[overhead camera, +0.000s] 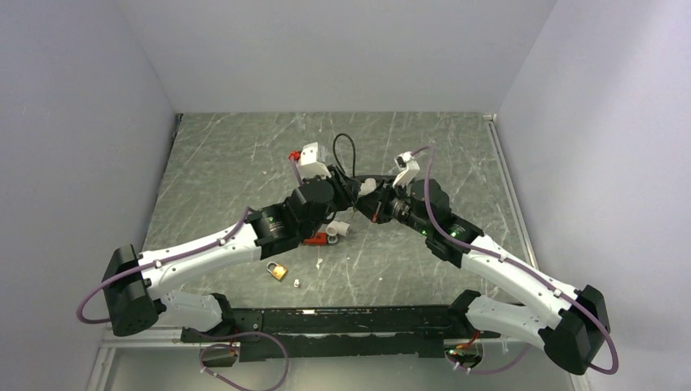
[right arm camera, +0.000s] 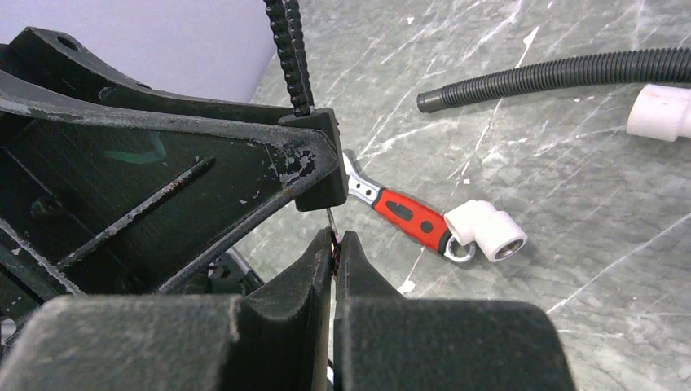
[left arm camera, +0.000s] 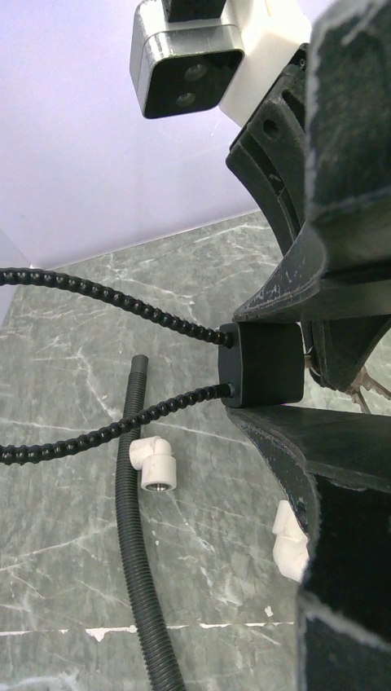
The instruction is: Unlock with the key
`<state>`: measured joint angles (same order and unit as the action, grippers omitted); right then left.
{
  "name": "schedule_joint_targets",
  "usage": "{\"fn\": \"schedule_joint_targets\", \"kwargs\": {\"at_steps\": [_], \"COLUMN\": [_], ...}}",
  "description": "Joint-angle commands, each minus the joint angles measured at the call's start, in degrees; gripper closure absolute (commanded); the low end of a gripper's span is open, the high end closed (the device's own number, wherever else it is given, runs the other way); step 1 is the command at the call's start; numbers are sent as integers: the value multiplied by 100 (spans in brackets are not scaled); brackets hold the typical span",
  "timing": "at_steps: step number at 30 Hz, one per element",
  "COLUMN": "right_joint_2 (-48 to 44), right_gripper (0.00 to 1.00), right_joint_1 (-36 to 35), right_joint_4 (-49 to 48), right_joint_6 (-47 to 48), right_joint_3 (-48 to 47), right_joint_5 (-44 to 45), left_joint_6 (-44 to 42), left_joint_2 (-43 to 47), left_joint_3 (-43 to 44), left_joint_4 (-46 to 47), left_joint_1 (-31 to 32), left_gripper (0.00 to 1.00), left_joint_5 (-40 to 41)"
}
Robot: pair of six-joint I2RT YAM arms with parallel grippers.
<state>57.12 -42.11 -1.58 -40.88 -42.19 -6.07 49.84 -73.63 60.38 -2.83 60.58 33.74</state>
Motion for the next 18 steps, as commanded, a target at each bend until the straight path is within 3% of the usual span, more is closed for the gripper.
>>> {"fn": "schedule_joint_targets", "kwargs": {"at_steps": [1,9,18], "right_joint_2": [-161,-118,-118], "right_gripper": [100,100,100], "right_joint_1": [71,73,71], "right_joint_4": [-872,-907,-1464], "right_joint_6": [324,590,137], "right_joint_3": [-425,-592,-486], "right_joint_5": [222,410,488], "left_joint_6": [66,307,512], "left_joint_2": [61,24,-348], "left_joint_3": [-30,-312,-199], "left_joint_4": [-326,-308,-276], "left_joint_1": [174,206,414], "left_gripper": [100,100,100], "left_joint_5": [-630,-913,-656]}}
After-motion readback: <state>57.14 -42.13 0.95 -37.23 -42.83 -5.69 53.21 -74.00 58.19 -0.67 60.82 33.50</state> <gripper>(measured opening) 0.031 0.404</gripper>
